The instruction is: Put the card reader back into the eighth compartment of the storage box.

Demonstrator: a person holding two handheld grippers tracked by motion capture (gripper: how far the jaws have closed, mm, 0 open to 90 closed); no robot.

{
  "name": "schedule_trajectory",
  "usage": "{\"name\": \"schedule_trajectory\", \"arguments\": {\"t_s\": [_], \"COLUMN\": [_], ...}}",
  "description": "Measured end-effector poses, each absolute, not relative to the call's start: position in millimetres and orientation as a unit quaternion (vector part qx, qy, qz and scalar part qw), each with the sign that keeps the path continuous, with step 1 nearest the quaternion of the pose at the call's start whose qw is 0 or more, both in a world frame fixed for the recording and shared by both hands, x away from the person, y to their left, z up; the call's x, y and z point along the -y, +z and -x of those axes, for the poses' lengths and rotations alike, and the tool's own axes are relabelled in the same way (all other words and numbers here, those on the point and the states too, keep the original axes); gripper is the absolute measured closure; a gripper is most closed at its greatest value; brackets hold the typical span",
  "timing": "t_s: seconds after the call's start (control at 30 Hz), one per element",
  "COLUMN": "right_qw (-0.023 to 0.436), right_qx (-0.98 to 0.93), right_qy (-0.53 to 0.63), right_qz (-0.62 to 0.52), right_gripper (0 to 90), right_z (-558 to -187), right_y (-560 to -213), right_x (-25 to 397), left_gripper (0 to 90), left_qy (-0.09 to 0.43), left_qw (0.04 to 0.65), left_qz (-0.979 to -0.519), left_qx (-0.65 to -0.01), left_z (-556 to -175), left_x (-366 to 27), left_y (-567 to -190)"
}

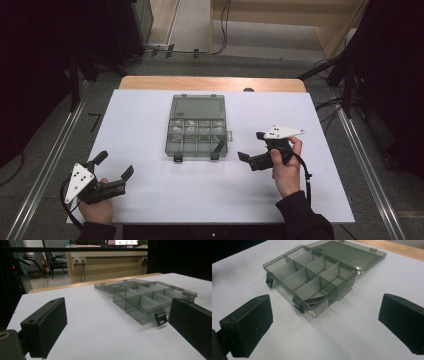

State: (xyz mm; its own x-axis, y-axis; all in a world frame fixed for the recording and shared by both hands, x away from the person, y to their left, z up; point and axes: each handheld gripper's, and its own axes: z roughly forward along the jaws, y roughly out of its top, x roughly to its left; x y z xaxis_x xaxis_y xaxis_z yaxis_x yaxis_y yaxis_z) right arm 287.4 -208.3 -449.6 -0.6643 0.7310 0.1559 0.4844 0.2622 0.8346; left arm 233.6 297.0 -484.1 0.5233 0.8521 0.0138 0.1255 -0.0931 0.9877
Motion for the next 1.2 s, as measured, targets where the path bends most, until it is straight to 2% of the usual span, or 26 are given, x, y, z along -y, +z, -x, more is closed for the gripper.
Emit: {"name": "schedule_trajectory", "arguments": {"t_s": [1.2], "right_qw": [0.19], "right_qx": [-0.728], "right_qy": [0.519], "right_qz": [-0.405], "right_gripper": [0.0], "right_z": [-241], "right_y": [-469], "right_x": [285], "left_gripper": [2.3], "left_qy": [0.322], "left_qw": [0.562], "left_qz": [-0.667], "left_qx": [-0.368], "left_z": [-233], "left_x": [-297], "left_y": [-484]}}
